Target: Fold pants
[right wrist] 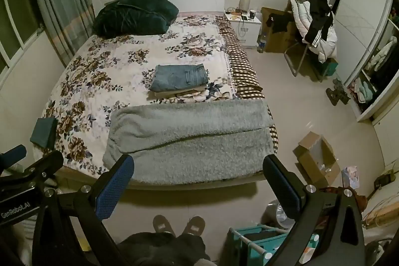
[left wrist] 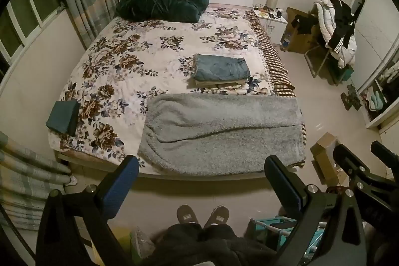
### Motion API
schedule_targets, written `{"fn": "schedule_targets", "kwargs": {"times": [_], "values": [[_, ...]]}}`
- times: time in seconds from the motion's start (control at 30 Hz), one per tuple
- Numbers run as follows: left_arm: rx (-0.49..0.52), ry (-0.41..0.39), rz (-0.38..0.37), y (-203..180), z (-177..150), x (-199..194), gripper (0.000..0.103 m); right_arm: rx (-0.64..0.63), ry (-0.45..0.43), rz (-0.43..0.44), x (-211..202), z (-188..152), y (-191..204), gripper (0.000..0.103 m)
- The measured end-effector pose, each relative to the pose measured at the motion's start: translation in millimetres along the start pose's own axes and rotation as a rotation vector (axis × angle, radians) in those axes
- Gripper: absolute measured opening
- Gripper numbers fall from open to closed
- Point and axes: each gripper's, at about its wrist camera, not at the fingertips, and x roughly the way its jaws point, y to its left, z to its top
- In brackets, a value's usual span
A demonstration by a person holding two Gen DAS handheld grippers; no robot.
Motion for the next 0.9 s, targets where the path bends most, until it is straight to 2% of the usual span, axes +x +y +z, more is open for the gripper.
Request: {"fn": "schedule_targets", "kwargs": {"times": [0.9], "values": [[0.001, -0.012, 0.002, 10.0, 7.3, -9.7, 0.103, -0.001, -0.009, -0.011, -9.2, 3.2, 0.9, 0.103]]}}
